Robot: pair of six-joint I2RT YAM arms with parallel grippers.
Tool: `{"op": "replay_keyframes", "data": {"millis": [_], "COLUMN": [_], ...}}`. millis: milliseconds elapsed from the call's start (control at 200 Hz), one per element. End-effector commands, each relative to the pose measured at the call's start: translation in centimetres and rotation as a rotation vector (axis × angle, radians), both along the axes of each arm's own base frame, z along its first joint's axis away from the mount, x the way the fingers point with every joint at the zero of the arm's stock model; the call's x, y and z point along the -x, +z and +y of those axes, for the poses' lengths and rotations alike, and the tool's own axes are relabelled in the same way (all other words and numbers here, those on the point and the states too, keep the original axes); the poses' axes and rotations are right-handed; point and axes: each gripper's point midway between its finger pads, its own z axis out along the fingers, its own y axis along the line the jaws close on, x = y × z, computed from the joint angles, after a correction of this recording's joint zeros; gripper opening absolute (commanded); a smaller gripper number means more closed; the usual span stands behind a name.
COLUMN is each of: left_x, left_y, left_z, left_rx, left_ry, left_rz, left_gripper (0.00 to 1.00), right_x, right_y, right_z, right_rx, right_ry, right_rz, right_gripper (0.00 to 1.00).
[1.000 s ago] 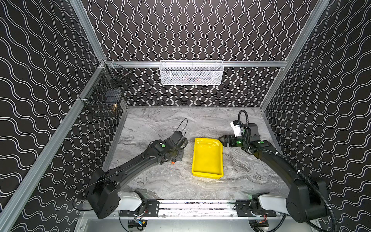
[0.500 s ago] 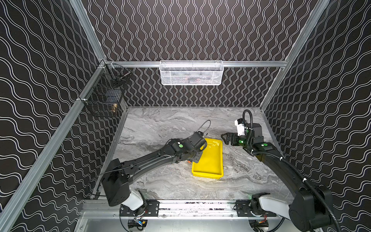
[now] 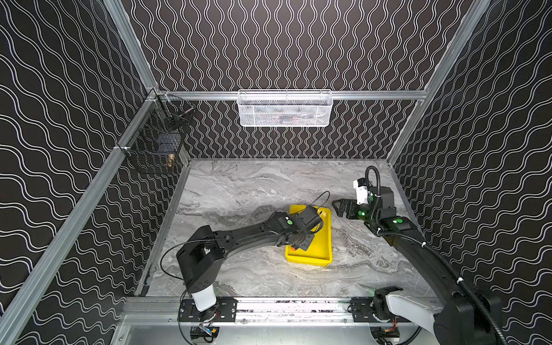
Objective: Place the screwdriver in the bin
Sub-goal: 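Lower the screwdriver into the yellow bin and open the left gripper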
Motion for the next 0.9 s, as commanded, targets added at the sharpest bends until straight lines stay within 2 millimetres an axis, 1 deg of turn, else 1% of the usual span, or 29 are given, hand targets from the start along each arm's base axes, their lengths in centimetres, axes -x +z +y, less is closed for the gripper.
{"op": "replay_keyframes", "data": {"millis": [0,105,205,320,425,606,711,896], "left_x": [-0.6,-0.7,-0.7,-0.5,-0.4,-0.2,-0.1,0.0], "left_y": [-0.6,-1.7,-2.7,-3.8,-4.4,-5.7,-6.0,-6.1], "left_z": [-0.7,-0.5,-0.1,-0.2,-0.3,-0.2,-0.2,-0.1], "left_rx": [0.005,-0.02,-0.052,-0.058,-0.063,-0.065,-0.061,-0.059], "left_ry": [0.025,0.035,0.051,0.051,0.058,0.069,0.074,0.08], "left_rz": [-0.004,0.005,0.013,0.033,0.052,0.083,0.097,0.104], "left_gripper": [0.13,0.13,0.14,0.18,0.25,0.32,0.37,0.42], "right_x": [0.4,0.6,0.7,0.7,0.7,0.6,0.7,0.6], "right_y": [0.0,-0.3,-0.6,-1.2,-1.3,-1.9,-2.3,-2.9], "right_z": [-0.7,-1.2,-1.2,-1.2,-1.1,-1.2,-0.9,-0.9], "right_rx": [0.017,0.035,0.034,0.038,0.032,0.038,0.03,0.027], "right_ry": [-0.035,-0.053,-0.051,-0.051,-0.049,-0.054,-0.044,-0.047], "right_rz": [0.005,0.008,0.021,0.036,0.042,0.054,0.067,0.081], "right_gripper": [0.99,0.99,0.99,0.99,0.99,0.99,0.99,0.99]}}
